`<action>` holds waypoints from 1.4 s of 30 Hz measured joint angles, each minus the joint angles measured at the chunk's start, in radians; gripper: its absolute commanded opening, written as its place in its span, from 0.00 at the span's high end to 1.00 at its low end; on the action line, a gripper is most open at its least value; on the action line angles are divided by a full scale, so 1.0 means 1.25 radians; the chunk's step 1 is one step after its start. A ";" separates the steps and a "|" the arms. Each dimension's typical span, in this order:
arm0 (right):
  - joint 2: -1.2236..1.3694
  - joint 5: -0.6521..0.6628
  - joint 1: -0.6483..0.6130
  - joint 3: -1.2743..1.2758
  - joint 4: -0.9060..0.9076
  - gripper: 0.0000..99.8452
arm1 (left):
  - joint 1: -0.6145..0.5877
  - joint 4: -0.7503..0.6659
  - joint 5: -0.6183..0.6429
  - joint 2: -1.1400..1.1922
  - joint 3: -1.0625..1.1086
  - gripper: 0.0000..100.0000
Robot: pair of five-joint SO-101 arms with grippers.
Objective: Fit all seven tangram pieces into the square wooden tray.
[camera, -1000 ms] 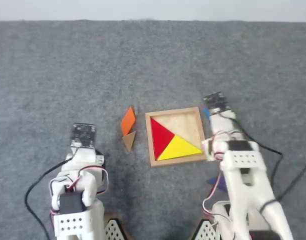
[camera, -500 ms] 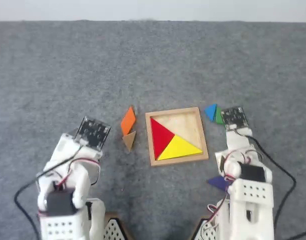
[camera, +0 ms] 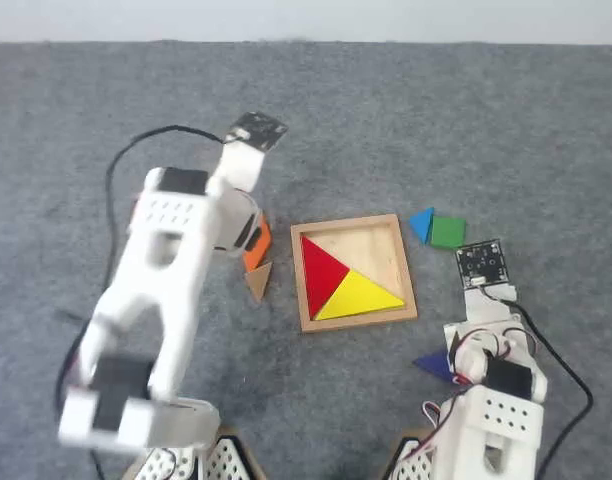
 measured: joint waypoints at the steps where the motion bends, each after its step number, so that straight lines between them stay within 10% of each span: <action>1: -0.009 0.002 0.000 0.001 0.000 0.93 | 0.000 -0.001 0.016 0.041 -0.015 0.86; 15: -0.036 0.006 -0.016 0.001 0.022 0.93 | 0.021 -0.147 0.044 0.271 -0.036 0.82; 42: -0.044 0.006 -0.022 0.012 0.022 0.93 | 0.026 -0.049 0.015 0.210 -0.144 0.99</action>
